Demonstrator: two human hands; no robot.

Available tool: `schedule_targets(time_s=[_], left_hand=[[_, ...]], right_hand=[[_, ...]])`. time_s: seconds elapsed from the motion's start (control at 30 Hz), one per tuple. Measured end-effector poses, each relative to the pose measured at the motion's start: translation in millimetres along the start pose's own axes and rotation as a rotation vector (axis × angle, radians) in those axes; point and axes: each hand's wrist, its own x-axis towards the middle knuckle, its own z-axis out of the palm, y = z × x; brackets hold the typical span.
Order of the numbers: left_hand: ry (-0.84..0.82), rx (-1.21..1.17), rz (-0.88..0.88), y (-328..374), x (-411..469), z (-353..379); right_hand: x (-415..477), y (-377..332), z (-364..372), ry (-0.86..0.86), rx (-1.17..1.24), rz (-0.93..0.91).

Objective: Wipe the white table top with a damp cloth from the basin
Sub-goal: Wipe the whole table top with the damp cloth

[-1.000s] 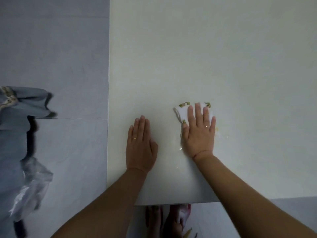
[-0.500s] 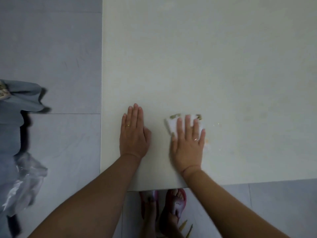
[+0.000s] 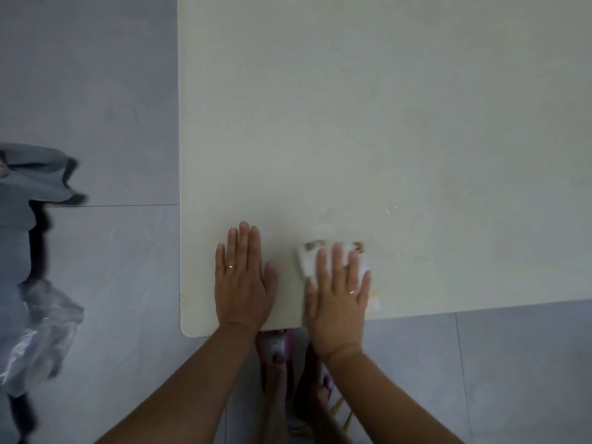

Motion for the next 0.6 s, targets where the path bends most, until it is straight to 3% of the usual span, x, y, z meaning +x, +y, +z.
schedule_targets(time_s=[0.1,0.17,0.23,0.33,0.37,0.5,0.6], left_hand=[[-0.027,0.012,-0.013,0,1,-3],[-0.033,0.01,-0.017,1,1,-4],[-0.034,0.015,-0.024,2,1,-3],[-0.037,0.016,-0.032,3,2,-4],[-0.042,0.017,-0.035,4,2,-4],[-0.084,0.034,-0.055,6,3,-6],[-0.082,0.026,-0.061,7,3,-6]], right_hand=[[-23,11,0,-0.064,-0.106,-0.343],[-10,34,-7,-0.065,-0.143,-0.424],[13,52,-14,-0.024,-0.155,-0.293],[32,53,-20,-0.003,-0.034,0.051],[28,43,-18,0.0,-0.049,0.073],[-9,10,-5,-0.047,-0.109,-0.283],[-1,50,-10,-0.066,-0.169,-0.473]])
